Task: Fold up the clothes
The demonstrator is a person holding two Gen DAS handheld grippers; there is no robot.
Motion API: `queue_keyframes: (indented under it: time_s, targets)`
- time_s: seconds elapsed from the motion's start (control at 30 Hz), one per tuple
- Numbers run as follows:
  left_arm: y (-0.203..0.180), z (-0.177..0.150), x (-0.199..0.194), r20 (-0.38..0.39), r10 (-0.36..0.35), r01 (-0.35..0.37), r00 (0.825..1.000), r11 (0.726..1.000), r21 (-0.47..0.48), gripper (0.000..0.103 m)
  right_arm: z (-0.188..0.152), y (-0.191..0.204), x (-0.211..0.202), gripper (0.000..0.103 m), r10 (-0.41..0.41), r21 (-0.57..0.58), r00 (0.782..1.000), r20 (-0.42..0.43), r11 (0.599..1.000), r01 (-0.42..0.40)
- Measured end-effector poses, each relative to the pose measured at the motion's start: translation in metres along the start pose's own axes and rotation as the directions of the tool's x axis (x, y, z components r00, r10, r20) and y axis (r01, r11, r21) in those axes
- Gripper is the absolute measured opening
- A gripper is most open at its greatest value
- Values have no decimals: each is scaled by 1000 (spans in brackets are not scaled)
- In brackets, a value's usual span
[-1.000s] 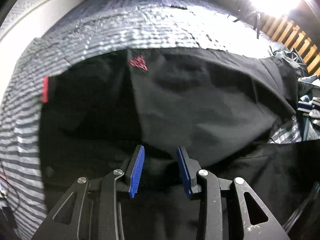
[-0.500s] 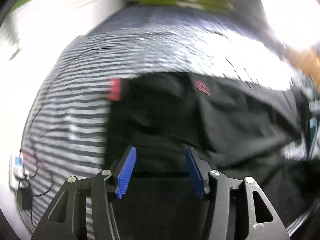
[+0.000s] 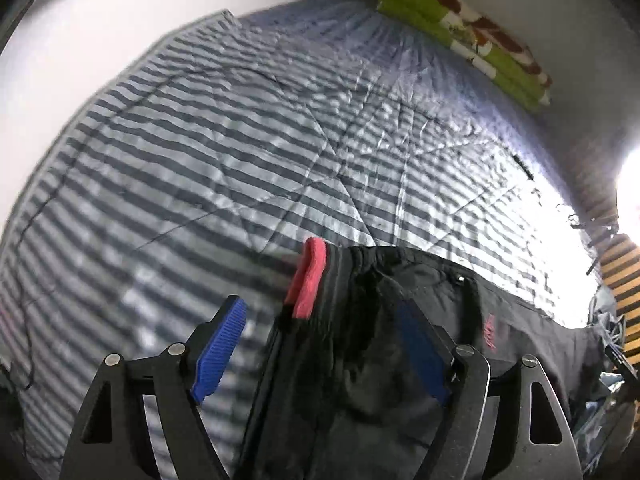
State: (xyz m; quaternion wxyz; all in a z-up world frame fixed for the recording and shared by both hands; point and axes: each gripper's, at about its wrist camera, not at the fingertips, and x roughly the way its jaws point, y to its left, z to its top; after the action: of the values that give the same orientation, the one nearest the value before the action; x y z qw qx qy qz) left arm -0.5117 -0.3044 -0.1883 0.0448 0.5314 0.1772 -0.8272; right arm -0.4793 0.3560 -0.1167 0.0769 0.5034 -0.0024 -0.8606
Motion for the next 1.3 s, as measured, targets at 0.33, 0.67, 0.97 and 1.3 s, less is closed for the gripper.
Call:
queue_keyframes:
  time_s: [0.33, 0.67, 0.97, 1.3]
  targets:
    - [-24, 10, 62, -37, 25, -23, 999, 998, 51, 81, 16, -28, 50, 56, 15, 70, 993, -118, 997, -7]
    - [-21, 12, 70, -16, 85, -84, 996, 995, 51, 43, 13, -12, 73, 2, -25, 7, 994, -110, 1000, 26]
    - [-19, 6, 27, 73, 66, -70, 995, 996, 57, 14, 13, -10, 17, 2, 21, 43, 999, 34, 999, -22]
    - [-9, -47, -95, 214, -61, 46, 975, 996, 71, 11, -42, -2, -110, 2, 114, 27, 964, 239, 992, -124]
